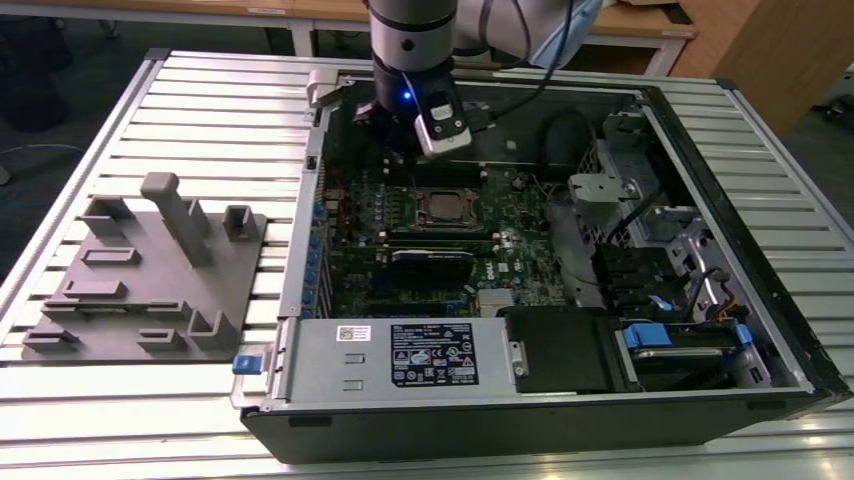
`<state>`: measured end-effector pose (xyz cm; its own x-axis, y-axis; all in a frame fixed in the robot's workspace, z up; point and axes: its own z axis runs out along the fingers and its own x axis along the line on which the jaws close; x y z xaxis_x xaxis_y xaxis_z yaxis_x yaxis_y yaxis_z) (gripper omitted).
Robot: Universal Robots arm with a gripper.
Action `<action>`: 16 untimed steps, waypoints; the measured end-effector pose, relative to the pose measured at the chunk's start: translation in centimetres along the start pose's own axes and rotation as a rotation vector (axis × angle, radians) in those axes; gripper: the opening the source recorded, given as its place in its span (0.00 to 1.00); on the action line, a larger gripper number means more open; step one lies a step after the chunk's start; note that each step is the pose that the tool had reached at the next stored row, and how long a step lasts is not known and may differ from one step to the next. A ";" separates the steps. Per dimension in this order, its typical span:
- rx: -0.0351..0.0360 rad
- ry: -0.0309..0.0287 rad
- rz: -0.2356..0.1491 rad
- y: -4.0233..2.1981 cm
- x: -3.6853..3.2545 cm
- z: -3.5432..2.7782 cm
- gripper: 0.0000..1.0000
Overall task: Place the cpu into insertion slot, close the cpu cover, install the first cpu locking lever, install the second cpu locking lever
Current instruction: 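Install the first cpu locking lever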
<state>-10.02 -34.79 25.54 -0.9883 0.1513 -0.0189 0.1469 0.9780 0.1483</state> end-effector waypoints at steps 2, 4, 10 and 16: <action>0.0000 -0.0001 0.000 -0.02 0.11 0.00 0.11; 0.0000 -0.0002 0.000 -0.03 0.22 -0.01 0.11; -0.0002 -0.0008 0.000 -0.10 0.66 -0.02 0.11; -0.0027 -0.0004 0.000 -0.14 0.90 -0.04 0.11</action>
<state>-10.93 -34.80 25.54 -0.9883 0.1513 -0.0192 0.1467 0.9776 0.1510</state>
